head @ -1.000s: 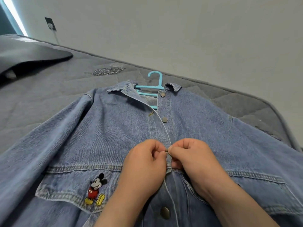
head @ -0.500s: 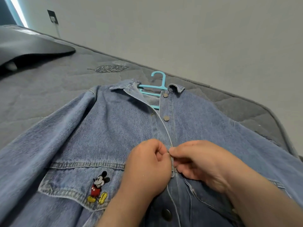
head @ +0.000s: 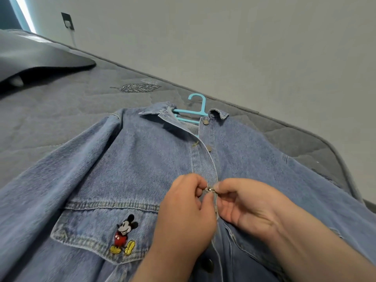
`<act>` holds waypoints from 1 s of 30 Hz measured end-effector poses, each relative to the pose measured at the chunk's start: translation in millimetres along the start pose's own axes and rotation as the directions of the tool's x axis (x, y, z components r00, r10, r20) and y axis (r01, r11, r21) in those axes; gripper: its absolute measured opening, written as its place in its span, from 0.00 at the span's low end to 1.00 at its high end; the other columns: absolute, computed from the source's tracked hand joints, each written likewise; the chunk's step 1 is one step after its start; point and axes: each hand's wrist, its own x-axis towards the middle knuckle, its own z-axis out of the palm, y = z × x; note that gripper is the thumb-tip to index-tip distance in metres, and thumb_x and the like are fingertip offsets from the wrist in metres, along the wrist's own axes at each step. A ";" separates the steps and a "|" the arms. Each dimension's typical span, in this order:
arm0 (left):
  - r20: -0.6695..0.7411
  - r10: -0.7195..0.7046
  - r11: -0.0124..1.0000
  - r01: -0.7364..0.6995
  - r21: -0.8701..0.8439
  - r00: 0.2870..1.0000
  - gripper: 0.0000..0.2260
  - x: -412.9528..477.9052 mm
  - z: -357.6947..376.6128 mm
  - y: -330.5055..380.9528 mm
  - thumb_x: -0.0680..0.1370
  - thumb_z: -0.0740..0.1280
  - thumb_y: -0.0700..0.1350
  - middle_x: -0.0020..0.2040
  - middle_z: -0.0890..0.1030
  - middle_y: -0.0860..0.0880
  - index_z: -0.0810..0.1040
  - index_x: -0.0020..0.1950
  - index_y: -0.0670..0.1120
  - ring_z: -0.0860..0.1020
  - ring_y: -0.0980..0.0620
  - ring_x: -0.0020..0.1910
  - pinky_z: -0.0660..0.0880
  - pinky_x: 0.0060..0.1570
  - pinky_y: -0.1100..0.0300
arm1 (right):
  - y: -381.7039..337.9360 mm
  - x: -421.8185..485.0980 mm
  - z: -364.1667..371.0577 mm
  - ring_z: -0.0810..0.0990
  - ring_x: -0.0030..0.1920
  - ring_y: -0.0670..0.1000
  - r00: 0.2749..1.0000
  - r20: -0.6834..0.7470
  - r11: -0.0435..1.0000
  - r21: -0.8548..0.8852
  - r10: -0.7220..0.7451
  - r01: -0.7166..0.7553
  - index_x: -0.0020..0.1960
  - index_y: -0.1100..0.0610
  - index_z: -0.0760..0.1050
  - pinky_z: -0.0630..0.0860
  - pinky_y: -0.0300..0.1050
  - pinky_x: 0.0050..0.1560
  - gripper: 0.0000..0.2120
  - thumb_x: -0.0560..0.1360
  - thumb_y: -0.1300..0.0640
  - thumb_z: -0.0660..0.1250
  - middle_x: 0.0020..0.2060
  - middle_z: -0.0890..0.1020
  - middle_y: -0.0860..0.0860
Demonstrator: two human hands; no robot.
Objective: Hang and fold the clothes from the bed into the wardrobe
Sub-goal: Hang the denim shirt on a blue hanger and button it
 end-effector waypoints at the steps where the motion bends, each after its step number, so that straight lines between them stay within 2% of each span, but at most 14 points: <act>1: -0.001 -0.022 1.000 0.022 -0.012 1.000 0.06 1.0 0.0 -0.9 0.71 0.70 0.45 0.37 0.74 0.57 0.74 0.40 0.53 0.73 0.58 0.37 0.68 0.36 0.69 | 1.8 -0.1 -0.9 0.77 0.38 0.54 1.000 0.014 1.000 0.009 -0.015 0.015 0.42 0.67 0.75 0.76 0.36 0.31 0.07 0.75 0.72 0.60 0.40 0.79 0.62; 3: 0.013 -0.072 0.997 0.072 -0.021 0.997 0.06 3.0 -0.4 -1.5 0.71 0.72 0.44 0.36 0.75 0.55 0.75 0.40 0.53 0.74 0.58 0.35 0.68 0.36 0.69 | 5.7 -0.9 -1.5 0.78 0.43 0.57 0.998 -0.003 0.997 0.016 -0.070 0.070 0.43 0.68 0.75 0.77 0.41 0.41 0.06 0.75 0.73 0.61 0.39 0.79 0.62; 4: 0.019 -0.090 0.996 0.090 -0.026 0.996 0.06 4.1 -0.3 -1.7 0.70 0.72 0.44 0.35 0.76 0.55 0.76 0.39 0.52 0.74 0.58 0.34 0.69 0.36 0.68 | 7.0 -2.1 -0.8 0.78 0.43 0.57 0.995 -0.025 0.995 0.006 -0.098 0.098 0.43 0.68 0.75 0.77 0.43 0.43 0.05 0.75 0.74 0.61 0.37 0.79 0.62; 7: -0.004 -0.144 0.981 0.142 -0.133 0.990 0.07 5.8 -0.5 -2.1 0.70 0.74 0.42 0.32 0.78 0.54 0.78 0.35 0.51 0.74 0.59 0.31 0.72 0.34 0.66 | 10.1 -2.1 2.0 0.77 0.38 0.56 0.979 -0.085 0.981 -0.085 -0.183 0.176 0.37 0.64 0.74 0.76 0.42 0.37 0.11 0.72 0.77 0.61 0.32 0.77 0.60; 9: -0.034 -0.114 0.988 0.109 -0.110 0.993 0.06 4.0 -0.9 -0.9 0.70 0.74 0.42 0.31 0.79 0.55 0.79 0.35 0.50 0.76 0.59 0.33 0.73 0.36 0.65 | 12.8 -1.4 3.5 0.75 0.40 0.58 0.972 -0.075 0.972 -0.085 -0.224 0.218 0.29 0.61 0.74 0.73 0.46 0.40 0.17 0.70 0.78 0.59 0.33 0.76 0.60; 10: -0.047 -0.086 0.994 0.082 -0.079 0.995 0.06 2.4 -0.9 1.3 0.69 0.74 0.42 0.31 0.78 0.55 0.80 0.35 0.50 0.77 0.59 0.34 0.73 0.36 0.65 | 13.5 -2.7 3.7 0.75 0.40 0.59 0.971 -0.049 0.971 -0.069 -0.232 0.229 0.27 0.61 0.74 0.72 0.48 0.41 0.19 0.69 0.78 0.57 0.33 0.76 0.61; 12: -0.063 -0.106 0.988 0.098 -0.120 0.992 0.07 -0.3 -0.1 5.3 0.69 0.75 0.40 0.31 0.79 0.54 0.80 0.34 0.50 0.77 0.59 0.32 0.72 0.34 0.68 | 11.4 -8.0 4.9 0.77 0.41 0.61 0.975 0.037 0.974 -0.055 -0.220 0.222 0.31 0.65 0.76 0.72 0.50 0.45 0.17 0.69 0.79 0.55 0.37 0.78 0.65; 13: -0.051 -0.156 0.971 0.144 -0.189 0.987 0.08 -0.8 0.1 7.0 0.68 0.75 0.39 0.30 0.80 0.54 0.80 0.33 0.50 0.76 0.59 0.30 0.73 0.33 0.69 | 9.1 -12.1 5.5 0.79 0.41 0.61 0.977 0.093 0.978 -0.056 -0.194 0.200 0.33 0.67 0.77 0.74 0.51 0.48 0.18 0.69 0.80 0.53 0.39 0.79 0.66; 15: 0.001 -0.278 0.911 0.264 -0.317 0.961 0.09 0.7 -1.4 8.5 0.68 0.75 0.36 0.28 0.80 0.53 0.80 0.34 0.49 0.75 0.60 0.26 0.73 0.30 0.70 | 4.3 -14.5 3.4 0.83 0.39 0.60 0.975 0.189 0.991 -0.051 -0.112 0.124 0.29 0.65 0.79 0.75 0.51 0.54 0.22 0.71 0.79 0.52 0.40 0.82 0.67; 16: 0.035 -0.320 0.879 0.310 -0.363 0.947 0.09 2.0 -2.8 8.2 0.68 0.74 0.35 0.27 0.79 0.52 0.80 0.34 0.48 0.76 0.58 0.26 0.73 0.29 0.69 | 1.7 -15.7 2.5 0.83 0.37 0.58 0.972 0.221 0.993 -0.073 -0.075 0.093 0.28 0.64 0.79 0.75 0.49 0.53 0.22 0.71 0.78 0.54 0.40 0.82 0.66; 19: 0.137 -0.389 0.796 0.407 -0.448 0.911 0.08 5.8 -7.4 5.2 0.69 0.71 0.31 0.25 0.78 0.50 0.80 0.37 0.44 0.77 0.52 0.24 0.74 0.27 0.62 | -0.9 -11.7 -3.7 0.75 0.33 0.54 0.977 0.215 0.972 -0.228 -0.008 0.058 0.34 0.62 0.77 0.68 0.41 0.35 0.14 0.68 0.77 0.60 0.35 0.78 0.59; 23: 0.146 -0.407 0.804 0.430 -0.411 0.902 0.07 8.3 -7.5 3.9 0.70 0.69 0.32 0.26 0.78 0.49 0.80 0.37 0.43 0.78 0.52 0.23 0.76 0.29 0.57 | 3.8 -9.4 -4.4 0.72 0.25 0.46 0.985 0.129 0.907 -0.392 -0.114 0.156 0.38 0.59 0.73 0.68 0.35 0.22 0.13 0.73 0.75 0.62 0.25 0.75 0.51; 27: 0.153 -0.397 0.817 0.425 -0.390 0.905 0.08 9.4 -5.0 0.4 0.70 0.69 0.33 0.26 0.78 0.51 0.79 0.37 0.45 0.76 0.54 0.24 0.73 0.29 0.61 | 14.8 -5.8 -3.4 0.72 0.22 0.45 0.956 0.064 0.845 -0.454 -0.285 0.282 0.42 0.60 0.72 0.73 0.37 0.22 0.11 0.71 0.75 0.66 0.25 0.73 0.50; 30: 0.138 -0.326 0.871 0.354 -0.342 0.935 0.08 7.2 -2.2 -2.2 0.69 0.70 0.34 0.29 0.78 0.52 0.80 0.37 0.47 0.75 0.56 0.28 0.73 0.32 0.62 | 10.8 -9.5 -5.9 0.74 0.25 0.49 0.966 0.100 0.899 -0.353 -0.240 0.260 0.40 0.62 0.73 0.75 0.39 0.24 0.10 0.71 0.75 0.64 0.28 0.74 0.55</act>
